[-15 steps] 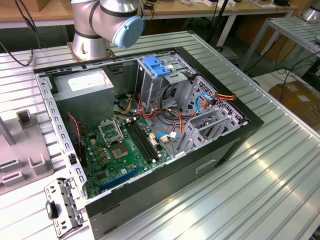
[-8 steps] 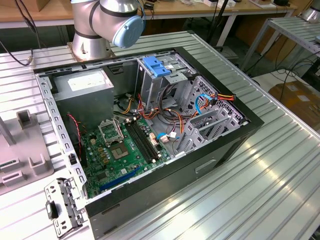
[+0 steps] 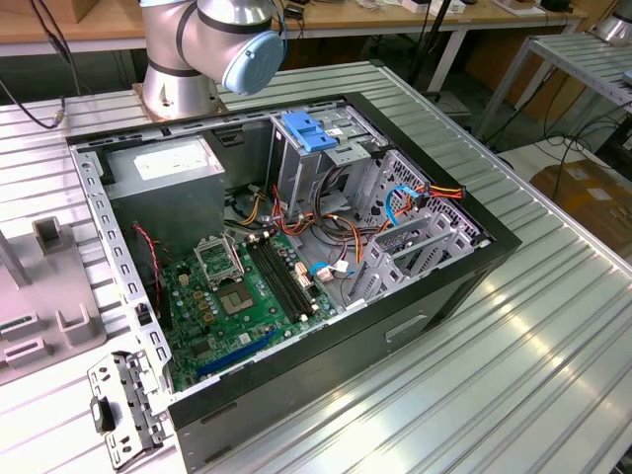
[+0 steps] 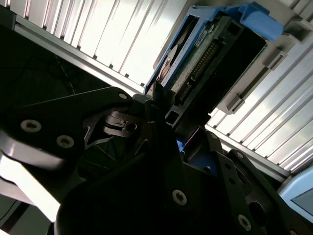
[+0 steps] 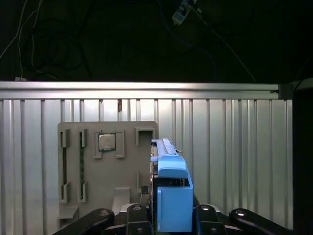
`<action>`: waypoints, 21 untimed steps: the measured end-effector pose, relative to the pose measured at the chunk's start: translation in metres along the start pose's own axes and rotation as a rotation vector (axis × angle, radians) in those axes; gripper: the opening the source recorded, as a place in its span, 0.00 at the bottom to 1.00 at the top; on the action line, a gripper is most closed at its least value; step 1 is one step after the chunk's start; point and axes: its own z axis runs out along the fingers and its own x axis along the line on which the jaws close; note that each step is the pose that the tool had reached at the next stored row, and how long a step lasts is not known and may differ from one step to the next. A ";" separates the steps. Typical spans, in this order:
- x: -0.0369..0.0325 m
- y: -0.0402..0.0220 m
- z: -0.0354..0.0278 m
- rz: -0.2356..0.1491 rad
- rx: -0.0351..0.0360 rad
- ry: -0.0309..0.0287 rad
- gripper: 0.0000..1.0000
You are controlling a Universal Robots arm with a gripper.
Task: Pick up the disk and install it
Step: 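Pick up the disk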
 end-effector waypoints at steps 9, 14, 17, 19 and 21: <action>-0.0003 0.0000 -0.0029 0.000 -0.0001 -0.0026 0.37; -0.0005 0.0000 -0.0038 0.000 -0.0001 -0.0030 0.37; -0.0005 0.0000 -0.0043 0.000 -0.0001 -0.0036 0.37; -0.0006 0.0000 -0.0048 0.000 -0.0002 -0.0045 0.37; -0.0006 0.0000 -0.0051 0.000 -0.0002 -0.0051 0.37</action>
